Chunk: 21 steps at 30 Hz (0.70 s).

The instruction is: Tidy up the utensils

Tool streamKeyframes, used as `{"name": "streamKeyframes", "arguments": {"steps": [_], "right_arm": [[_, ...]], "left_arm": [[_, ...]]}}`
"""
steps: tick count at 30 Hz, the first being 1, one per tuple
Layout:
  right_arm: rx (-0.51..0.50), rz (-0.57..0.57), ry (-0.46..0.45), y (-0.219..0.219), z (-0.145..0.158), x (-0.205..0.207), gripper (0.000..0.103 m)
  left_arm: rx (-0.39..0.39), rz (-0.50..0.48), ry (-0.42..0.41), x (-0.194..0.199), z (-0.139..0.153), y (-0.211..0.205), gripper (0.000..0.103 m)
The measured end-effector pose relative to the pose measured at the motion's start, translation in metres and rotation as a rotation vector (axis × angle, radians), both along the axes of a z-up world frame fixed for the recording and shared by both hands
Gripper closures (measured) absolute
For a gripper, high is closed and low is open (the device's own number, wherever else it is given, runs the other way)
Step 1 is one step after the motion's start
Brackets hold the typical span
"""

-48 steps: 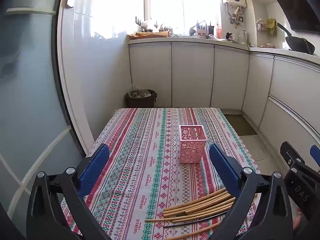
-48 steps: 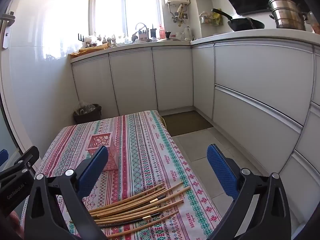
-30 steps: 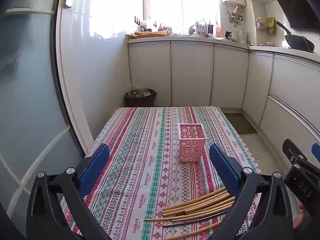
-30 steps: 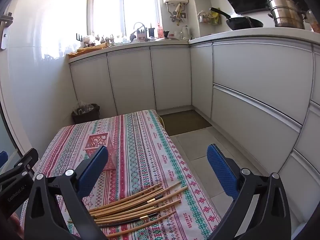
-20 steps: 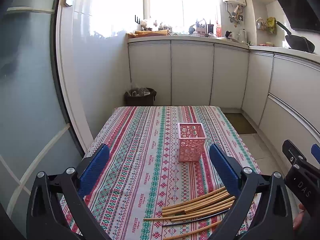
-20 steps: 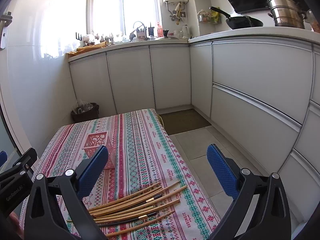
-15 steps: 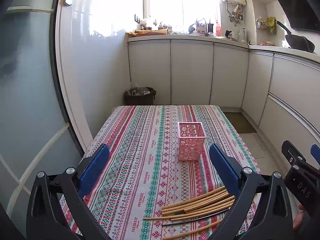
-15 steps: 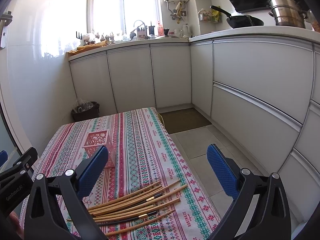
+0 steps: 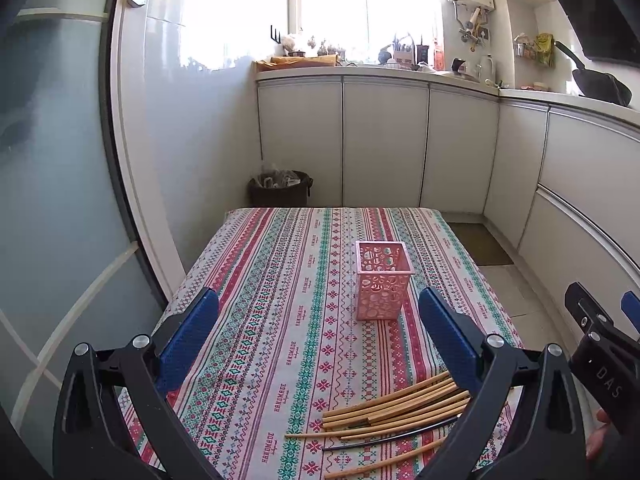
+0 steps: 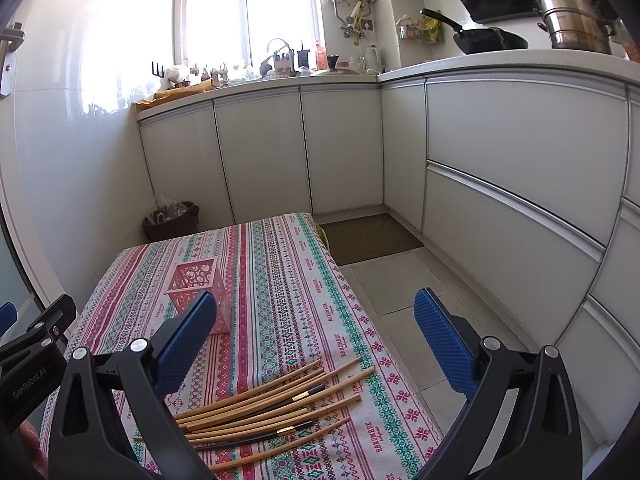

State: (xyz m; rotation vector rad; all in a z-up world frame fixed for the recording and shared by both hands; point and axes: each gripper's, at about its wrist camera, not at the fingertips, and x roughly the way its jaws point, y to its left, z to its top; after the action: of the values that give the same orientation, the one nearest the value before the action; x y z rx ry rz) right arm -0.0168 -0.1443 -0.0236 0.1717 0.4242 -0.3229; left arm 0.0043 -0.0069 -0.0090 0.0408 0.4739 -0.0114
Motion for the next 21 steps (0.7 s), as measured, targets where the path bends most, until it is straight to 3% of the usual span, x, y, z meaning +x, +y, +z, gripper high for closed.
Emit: {"name": "streamKeyframes", "arguments": {"steps": [21], "right_arm": [[0.002,0.002,0.003,0.0002,-0.0006,0.0002,0.007]], "left_arm": [[0.006,-0.007,0.015,0.0021,-0.0038,-0.0004,0.007]]}}
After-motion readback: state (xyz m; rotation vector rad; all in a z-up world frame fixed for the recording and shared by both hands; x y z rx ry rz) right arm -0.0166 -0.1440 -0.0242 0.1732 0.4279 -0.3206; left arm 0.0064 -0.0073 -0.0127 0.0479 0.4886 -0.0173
